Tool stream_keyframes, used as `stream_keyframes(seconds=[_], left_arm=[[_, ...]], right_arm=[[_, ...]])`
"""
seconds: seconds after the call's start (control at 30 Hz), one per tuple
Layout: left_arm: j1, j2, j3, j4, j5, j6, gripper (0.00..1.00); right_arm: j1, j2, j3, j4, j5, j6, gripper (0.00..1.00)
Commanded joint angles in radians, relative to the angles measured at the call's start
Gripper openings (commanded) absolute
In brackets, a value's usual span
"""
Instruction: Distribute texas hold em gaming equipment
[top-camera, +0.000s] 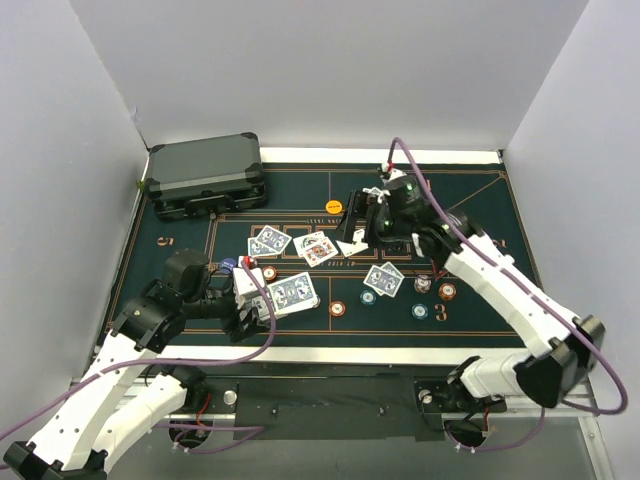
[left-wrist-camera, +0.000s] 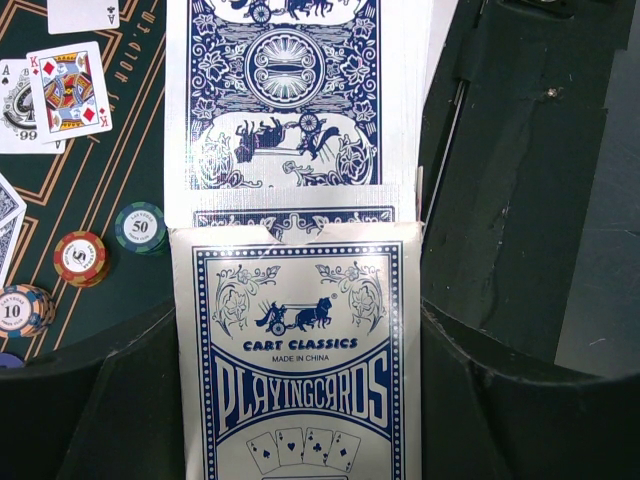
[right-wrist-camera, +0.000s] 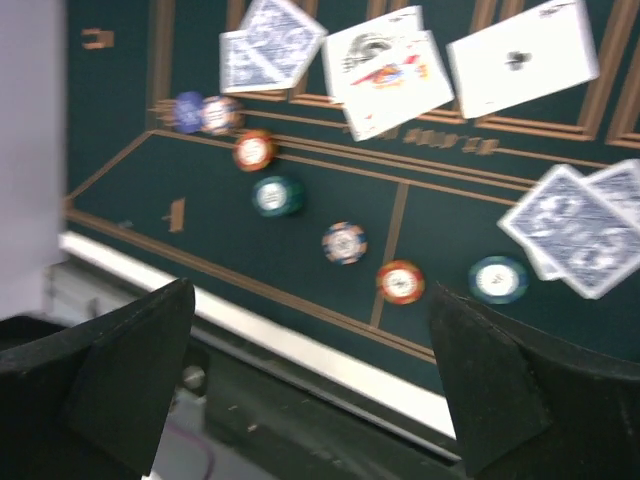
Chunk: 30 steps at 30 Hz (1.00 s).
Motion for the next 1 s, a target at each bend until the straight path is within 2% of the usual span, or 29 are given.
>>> stream_keyframes(seconds=[0.0, 0.13, 0.47, 0.7, 0.97], left_arm=[[0.000, -0.003, 0.009, 0.038, 0.014, 0.000, 0.00], [0.000, -0.001, 0.003, 0.044, 0.012, -0.002, 0.00], [0.000, 0.010, 0.003, 0.058, 0.011, -0.005, 0.00], [0.000, 0.013, 0.009, 0.059, 0.011, -0.005, 0.00], [0.000, 0.011, 0.018, 0.052, 0.014, -0.006, 0.00]], right_arm=[[0.039, -0.130, -0.093, 0.158, -0.224, 0.142, 0.95], [0.107, -0.208, -0.177, 0.295, -0.301, 0.240, 0.96], [0.301, -0.234, -0.271, 0.382, -0.236, 0.311, 0.98], [0.372, -0.176, -0.308, 0.439, -0.209, 0.344, 0.99], [0.378, -0.122, -0.320, 0.439, -0.169, 0.346, 0.99]])
